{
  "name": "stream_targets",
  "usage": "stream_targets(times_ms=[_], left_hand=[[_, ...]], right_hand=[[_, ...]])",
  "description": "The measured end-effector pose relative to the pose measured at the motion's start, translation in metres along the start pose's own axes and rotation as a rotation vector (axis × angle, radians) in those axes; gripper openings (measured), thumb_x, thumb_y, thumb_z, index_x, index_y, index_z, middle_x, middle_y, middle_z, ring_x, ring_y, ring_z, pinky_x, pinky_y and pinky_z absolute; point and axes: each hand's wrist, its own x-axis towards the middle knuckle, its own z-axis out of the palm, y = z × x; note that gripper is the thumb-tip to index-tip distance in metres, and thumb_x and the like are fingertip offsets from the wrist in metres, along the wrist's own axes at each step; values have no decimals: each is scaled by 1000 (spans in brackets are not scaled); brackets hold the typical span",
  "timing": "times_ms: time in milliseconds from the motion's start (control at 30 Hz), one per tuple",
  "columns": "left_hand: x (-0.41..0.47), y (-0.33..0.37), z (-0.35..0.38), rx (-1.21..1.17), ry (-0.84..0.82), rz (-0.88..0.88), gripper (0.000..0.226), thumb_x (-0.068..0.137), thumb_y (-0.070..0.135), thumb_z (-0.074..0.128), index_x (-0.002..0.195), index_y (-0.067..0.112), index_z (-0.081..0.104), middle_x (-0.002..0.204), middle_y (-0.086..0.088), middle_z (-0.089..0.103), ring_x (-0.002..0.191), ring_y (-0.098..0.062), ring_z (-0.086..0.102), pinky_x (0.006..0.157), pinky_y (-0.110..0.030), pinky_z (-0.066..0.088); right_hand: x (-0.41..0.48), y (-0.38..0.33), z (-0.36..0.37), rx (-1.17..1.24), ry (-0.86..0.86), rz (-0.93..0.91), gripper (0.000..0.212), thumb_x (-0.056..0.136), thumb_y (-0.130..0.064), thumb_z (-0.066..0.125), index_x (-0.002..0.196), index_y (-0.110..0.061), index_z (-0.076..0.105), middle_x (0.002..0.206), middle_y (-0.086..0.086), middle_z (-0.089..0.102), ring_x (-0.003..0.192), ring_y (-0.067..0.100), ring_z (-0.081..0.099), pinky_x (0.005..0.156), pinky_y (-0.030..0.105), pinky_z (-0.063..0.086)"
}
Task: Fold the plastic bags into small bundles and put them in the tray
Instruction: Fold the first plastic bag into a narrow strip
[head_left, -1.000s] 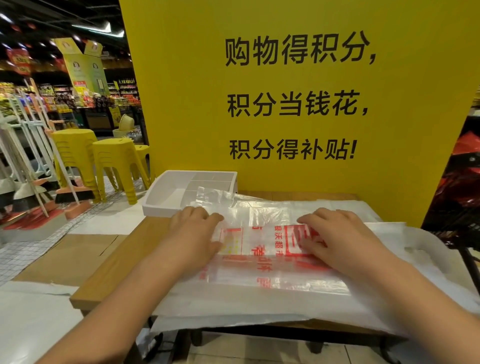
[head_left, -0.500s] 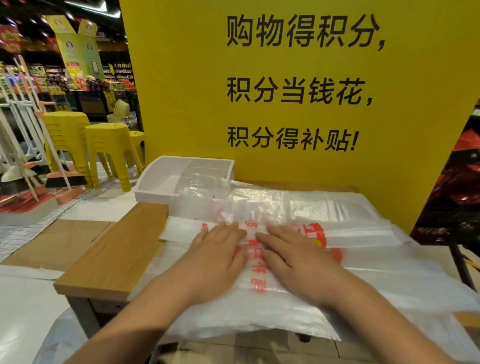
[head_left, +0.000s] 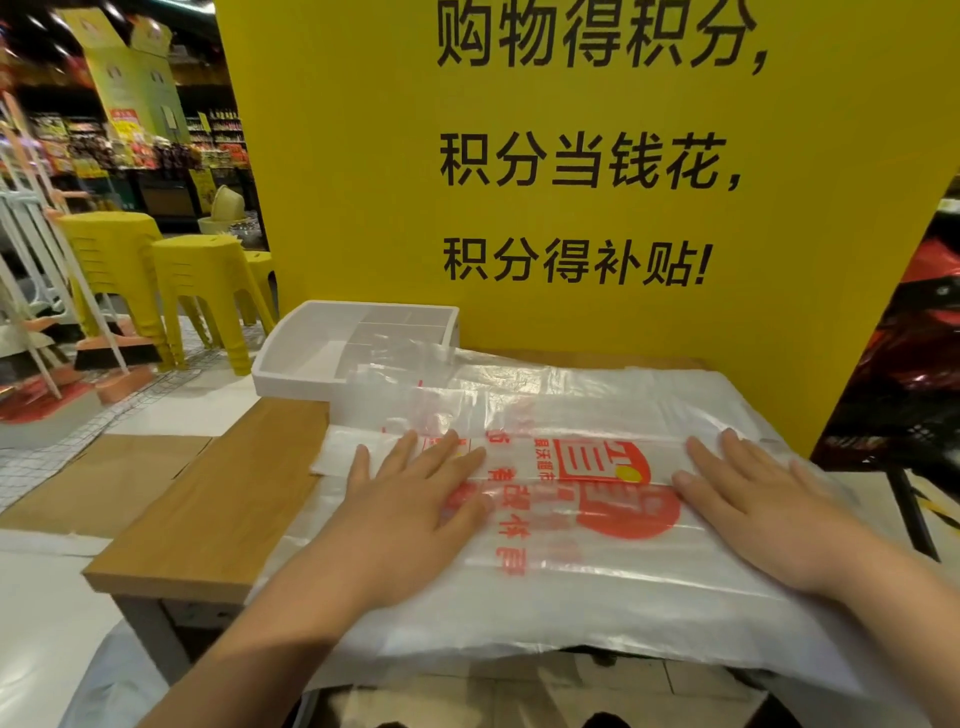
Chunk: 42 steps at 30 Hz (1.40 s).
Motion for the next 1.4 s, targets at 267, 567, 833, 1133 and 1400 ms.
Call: stream_targets(times_ms=[267, 567, 833, 1133, 1400], left_hand=[[6, -4, -3, 32, 299, 71, 57, 93, 71, 34, 139, 41, 47, 132, 19, 52, 133, -8, 38, 122, -47, -3], [-4, -9, -18, 32, 316, 160, 31, 104, 43, 36, 124, 37, 59, 112, 14, 63, 106, -14, 56, 97, -36, 41], [26, -16, -65, -132, 2, 44, 28, 103, 45, 44, 129, 40, 55, 119, 9, 64, 101, -12, 61, 89, -37, 52], [41, -22, -48, 234, 70, 42, 58, 101, 40, 48, 154, 35, 26, 156, 1, 33, 146, -24, 24, 122, -46, 12], [27, -5, -34, 61, -28, 114, 42, 106, 42, 29, 146, 31, 37, 156, 9, 31, 149, -13, 17, 124, -43, 3]], right_hand=[[-8, -46, 1, 1, 303, -386, 75, 92, -72, 31, 156, -34, 23, 164, -12, 20, 152, 11, 12, 124, 31, 13], [-8, -63, 1, 15, 475, -448, 31, 99, -50, 40, 120, -38, 61, 108, -18, 64, 100, 14, 60, 83, 29, 40], [22, -58, -31, 127, 203, -359, 25, 100, -54, 40, 114, -41, 56, 95, -11, 68, 88, 15, 62, 83, 40, 52], [37, -67, -16, -133, 404, -371, 49, 102, -46, 40, 149, -34, 36, 142, -3, 48, 129, 23, 48, 117, 43, 25], [25, -101, 0, 125, 249, -579, 51, 104, -31, 39, 155, -31, 32, 163, -7, 26, 148, 14, 27, 121, 29, 21]])
